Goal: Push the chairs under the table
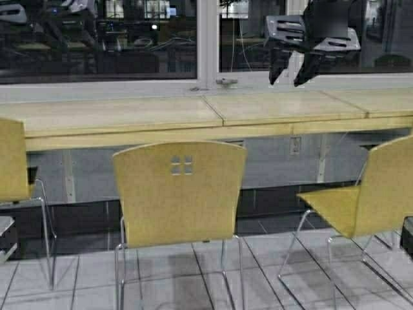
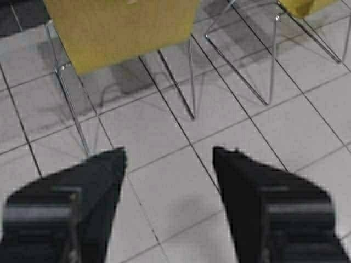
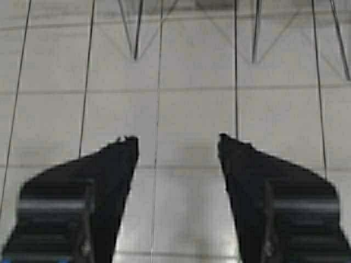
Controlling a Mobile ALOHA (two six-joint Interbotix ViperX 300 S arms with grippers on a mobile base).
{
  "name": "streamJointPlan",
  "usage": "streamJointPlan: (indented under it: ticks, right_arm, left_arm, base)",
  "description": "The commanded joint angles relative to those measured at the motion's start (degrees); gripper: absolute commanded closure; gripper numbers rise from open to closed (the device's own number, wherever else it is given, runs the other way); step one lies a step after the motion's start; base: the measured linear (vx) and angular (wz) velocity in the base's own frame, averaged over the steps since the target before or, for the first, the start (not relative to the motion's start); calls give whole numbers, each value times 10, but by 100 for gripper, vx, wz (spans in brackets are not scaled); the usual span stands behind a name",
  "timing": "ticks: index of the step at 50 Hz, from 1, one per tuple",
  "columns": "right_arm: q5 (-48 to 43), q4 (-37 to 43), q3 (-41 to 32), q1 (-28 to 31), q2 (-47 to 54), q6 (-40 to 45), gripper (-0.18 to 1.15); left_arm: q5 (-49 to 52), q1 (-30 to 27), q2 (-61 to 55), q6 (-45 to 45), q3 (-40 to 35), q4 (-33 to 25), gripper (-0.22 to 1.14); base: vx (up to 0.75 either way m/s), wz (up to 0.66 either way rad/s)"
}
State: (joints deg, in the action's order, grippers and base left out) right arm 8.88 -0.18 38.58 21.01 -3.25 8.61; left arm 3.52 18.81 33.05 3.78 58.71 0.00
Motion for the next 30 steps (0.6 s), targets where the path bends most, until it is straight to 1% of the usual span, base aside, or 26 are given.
streamJointPlan:
  ticks: [1,8,21,25,30]
  right_arm:
    - [1,2,-11,1,-16,3,13]
    - [-1,4,-9,1,-20,7,13]
    - [-23,26,11,1,-11,54,13]
    - [-40,41,9,1,11,74,13]
    - [-62,69,9,1,44,106,13]
  left_arm:
    - [-2,-1,1,-4,-14,-1,5]
    - [-2,-2,-4,0,-12,0,5]
    - [5,-8,-23,40,-11,-19,5]
    - [9,-19,-41,69,-11,-40,5]
    - [6,-20,-86,119,-8,-75,5]
  base:
    - [36,8]
    - [39,12]
    - [39,9]
    - [36,4]
    - [33,0]
